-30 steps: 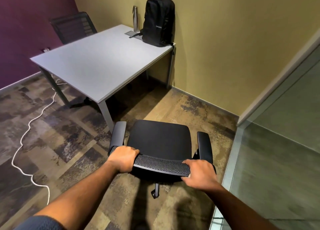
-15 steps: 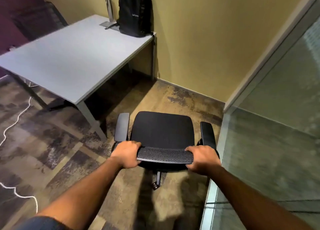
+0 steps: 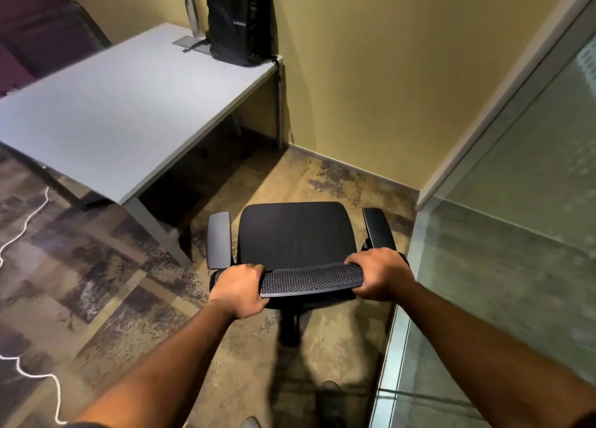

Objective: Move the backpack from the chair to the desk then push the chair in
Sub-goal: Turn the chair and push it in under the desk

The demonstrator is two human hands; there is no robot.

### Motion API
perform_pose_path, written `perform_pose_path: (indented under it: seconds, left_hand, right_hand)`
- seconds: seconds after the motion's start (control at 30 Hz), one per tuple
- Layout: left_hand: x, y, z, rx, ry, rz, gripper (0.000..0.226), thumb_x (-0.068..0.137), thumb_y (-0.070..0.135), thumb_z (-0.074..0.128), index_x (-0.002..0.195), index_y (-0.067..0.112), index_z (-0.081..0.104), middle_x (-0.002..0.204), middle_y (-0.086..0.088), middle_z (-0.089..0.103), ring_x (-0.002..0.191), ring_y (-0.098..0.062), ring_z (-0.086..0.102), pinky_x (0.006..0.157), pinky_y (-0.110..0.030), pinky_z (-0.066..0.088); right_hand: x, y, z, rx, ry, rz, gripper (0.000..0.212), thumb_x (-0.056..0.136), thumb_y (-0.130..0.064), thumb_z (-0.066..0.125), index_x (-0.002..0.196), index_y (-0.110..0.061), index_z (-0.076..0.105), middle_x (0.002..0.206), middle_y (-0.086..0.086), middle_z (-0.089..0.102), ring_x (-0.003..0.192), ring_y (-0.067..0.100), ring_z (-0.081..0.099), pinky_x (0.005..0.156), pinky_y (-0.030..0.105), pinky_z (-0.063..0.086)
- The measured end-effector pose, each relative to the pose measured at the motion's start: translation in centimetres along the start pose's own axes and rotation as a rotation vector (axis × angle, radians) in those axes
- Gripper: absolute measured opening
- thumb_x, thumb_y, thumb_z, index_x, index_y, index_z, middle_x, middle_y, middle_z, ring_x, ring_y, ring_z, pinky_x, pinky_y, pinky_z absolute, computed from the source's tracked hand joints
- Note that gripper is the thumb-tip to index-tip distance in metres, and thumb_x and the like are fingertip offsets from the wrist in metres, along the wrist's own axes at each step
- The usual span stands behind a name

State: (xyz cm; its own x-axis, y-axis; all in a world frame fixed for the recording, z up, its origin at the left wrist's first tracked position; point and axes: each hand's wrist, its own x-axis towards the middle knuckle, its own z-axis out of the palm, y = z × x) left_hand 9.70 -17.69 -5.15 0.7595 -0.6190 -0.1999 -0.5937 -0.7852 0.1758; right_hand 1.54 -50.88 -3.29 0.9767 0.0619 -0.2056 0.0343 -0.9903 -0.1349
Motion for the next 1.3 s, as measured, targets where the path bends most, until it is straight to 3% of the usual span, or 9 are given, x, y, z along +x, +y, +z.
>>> perform_pose_path:
  seconds: [0.13, 0.53, 0.77, 0.97, 1.3]
  left_hand:
    - [2.5, 2.0, 0.2, -0.002, 0.014, -0.058, 0.036, 0.073, 0.055, 0.054, 0.094, 0.027, 0.054, 0.096, 0.001, 0.069, 0.086, -0.027, 0.067, 0.069, -0.038, 0.051]
    - [11.7, 5.5, -1.2, -0.035, 0.058, -0.289, 0.045, 0.071, 0.056, 0.052, 0.101, 0.025, 0.062, 0.099, -0.001, 0.073, 0.090, -0.030, 0.069, 0.074, -0.038, 0.054]
    - [18.2, 5.5, -2.2, -0.016, 0.085, -0.391, 0.044, 0.070, 0.055, 0.052, 0.099, 0.024, 0.063, 0.097, -0.002, 0.073, 0.089, -0.030, 0.069, 0.074, -0.039, 0.054]
    - [25.0, 5.1, -3.7, -0.030, 0.097, -0.487, 0.036, 0.070, 0.052, 0.055, 0.093, 0.024, 0.061, 0.093, -0.003, 0.072, 0.085, -0.031, 0.069, 0.071, -0.038, 0.054]
    - [34.6, 3.3, -5.7, -0.072, 0.102, -0.659, 0.039, 0.068, 0.053, 0.057, 0.094, 0.025, 0.061, 0.094, -0.001, 0.073, 0.086, -0.028, 0.070, 0.073, -0.037, 0.055]
  right_hand:
    - [2.2, 3.3, -0.3, -0.012, 0.056, -0.040, 0.061, 0.063, -0.072, 0.053, 0.114, -0.043, 0.067, 0.100, -0.016, 0.075, 0.094, 0.013, 0.069, 0.079, 0.029, 0.051]
    - [13.8, 11.6, -5.7, -0.114, -0.022, -0.282, 0.050, 0.068, -0.055, 0.063, 0.115, -0.040, 0.070, 0.100, -0.011, 0.076, 0.094, 0.018, 0.071, 0.082, 0.033, 0.056]
    - [22.3, 15.6, -8.1, -0.139, -0.036, -0.382, 0.049, 0.070, -0.055, 0.067, 0.116, -0.040, 0.070, 0.102, -0.013, 0.076, 0.093, 0.013, 0.070, 0.077, 0.023, 0.045]
    - [30.2, 18.7, -10.4, -0.140, -0.041, -0.414, 0.058, 0.065, -0.057, 0.053, 0.120, -0.044, 0.069, 0.102, -0.015, 0.077, 0.095, 0.015, 0.071, 0.082, 0.031, 0.056]
    - [43.5, 21.6, -13.9, -0.191, -0.132, -0.538, 0.065, 0.067, -0.037, 0.063, 0.132, -0.042, 0.064, 0.120, -0.013, 0.075, 0.108, 0.017, 0.069, 0.097, 0.035, 0.054]
